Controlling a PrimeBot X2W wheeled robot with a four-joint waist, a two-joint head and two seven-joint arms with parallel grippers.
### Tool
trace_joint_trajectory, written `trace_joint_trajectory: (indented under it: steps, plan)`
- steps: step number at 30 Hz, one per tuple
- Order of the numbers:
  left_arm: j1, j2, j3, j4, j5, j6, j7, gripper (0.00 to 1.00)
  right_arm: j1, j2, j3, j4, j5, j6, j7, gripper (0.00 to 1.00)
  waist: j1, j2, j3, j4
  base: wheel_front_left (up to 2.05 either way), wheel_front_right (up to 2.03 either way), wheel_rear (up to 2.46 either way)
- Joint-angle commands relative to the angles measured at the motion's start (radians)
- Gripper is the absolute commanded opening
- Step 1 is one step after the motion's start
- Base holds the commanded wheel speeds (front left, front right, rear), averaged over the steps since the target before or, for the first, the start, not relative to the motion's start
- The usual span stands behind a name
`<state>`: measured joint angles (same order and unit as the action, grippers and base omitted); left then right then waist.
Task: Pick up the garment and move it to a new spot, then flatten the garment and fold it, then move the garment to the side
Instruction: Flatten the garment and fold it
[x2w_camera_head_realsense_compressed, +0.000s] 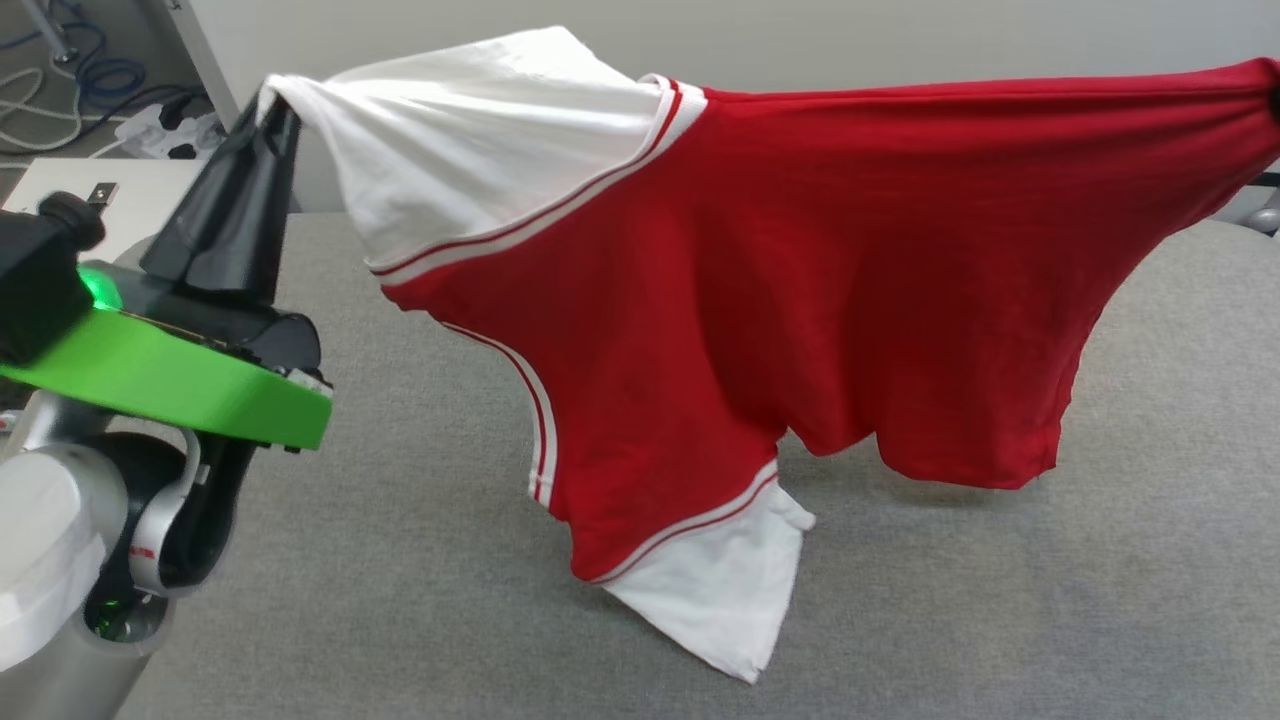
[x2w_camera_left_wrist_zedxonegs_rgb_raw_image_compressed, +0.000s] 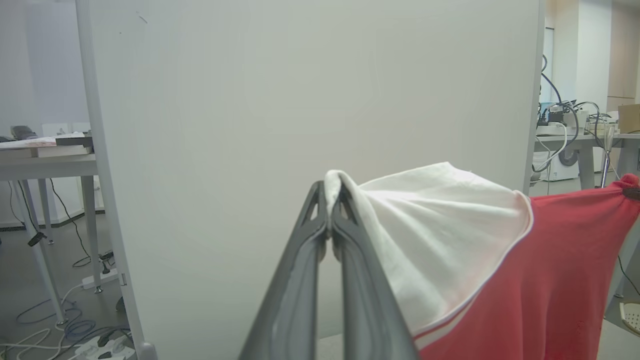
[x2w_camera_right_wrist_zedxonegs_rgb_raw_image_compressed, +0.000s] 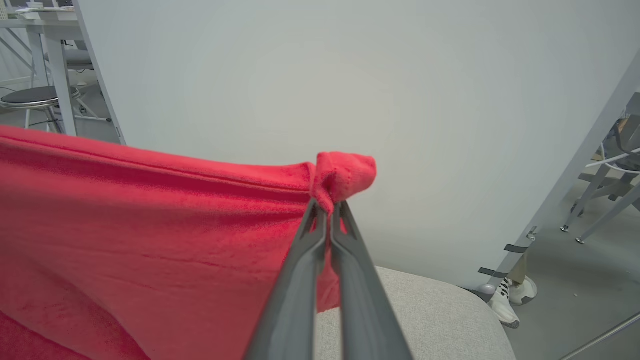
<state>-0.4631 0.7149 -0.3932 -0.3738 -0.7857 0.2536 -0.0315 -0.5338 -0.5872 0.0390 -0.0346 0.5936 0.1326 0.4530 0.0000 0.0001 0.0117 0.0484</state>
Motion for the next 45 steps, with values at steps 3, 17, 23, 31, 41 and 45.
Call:
trace_joint_trajectory:
  steps: [3,17,23,31,41,45]
  plan:
    - [-0.046,0.022,0.033,-0.036,0.020,0.020,-0.015,0.00,0.036,0.020,-0.041,-0.060,-0.016,-0.002,0.004,0.00,0.0000,-0.0001,-0.032,-0.032,0.00,0.00,0.00]
    - [-0.231,0.114,0.097,-0.073,0.061,0.014,0.060,0.00,-0.012,0.080,-0.133,-0.178,-0.069,-0.002,-0.026,0.00,0.0000,-0.0001,0.048,-0.056,0.00,0.00,0.00]
    - [-0.373,0.145,0.099,-0.026,0.076,-0.040,0.098,0.00,-0.101,0.050,-0.127,-0.158,-0.097,-0.002,-0.061,0.00,0.0000,-0.0001,0.155,-0.057,0.00,0.00,0.00]
    - [-0.609,0.157,0.081,0.075,0.107,-0.126,0.136,0.00,-0.284,0.035,-0.141,-0.069,-0.119,-0.002,-0.107,0.00,0.0000,-0.0001,0.327,-0.057,0.00,0.00,0.00]
    - [-0.985,0.107,0.009,0.328,0.220,-0.256,0.122,0.00,-0.617,0.029,-0.064,0.158,-0.198,-0.002,-0.210,0.00,0.0000,-0.0001,0.531,-0.065,0.00,0.00,0.00]
    - [-1.144,0.068,-0.027,0.481,0.280,-0.292,0.112,0.00,-0.767,0.047,-0.029,0.287,-0.247,-0.002,-0.261,0.00,0.0000,-0.0001,0.597,-0.069,0.00,0.00,0.00]
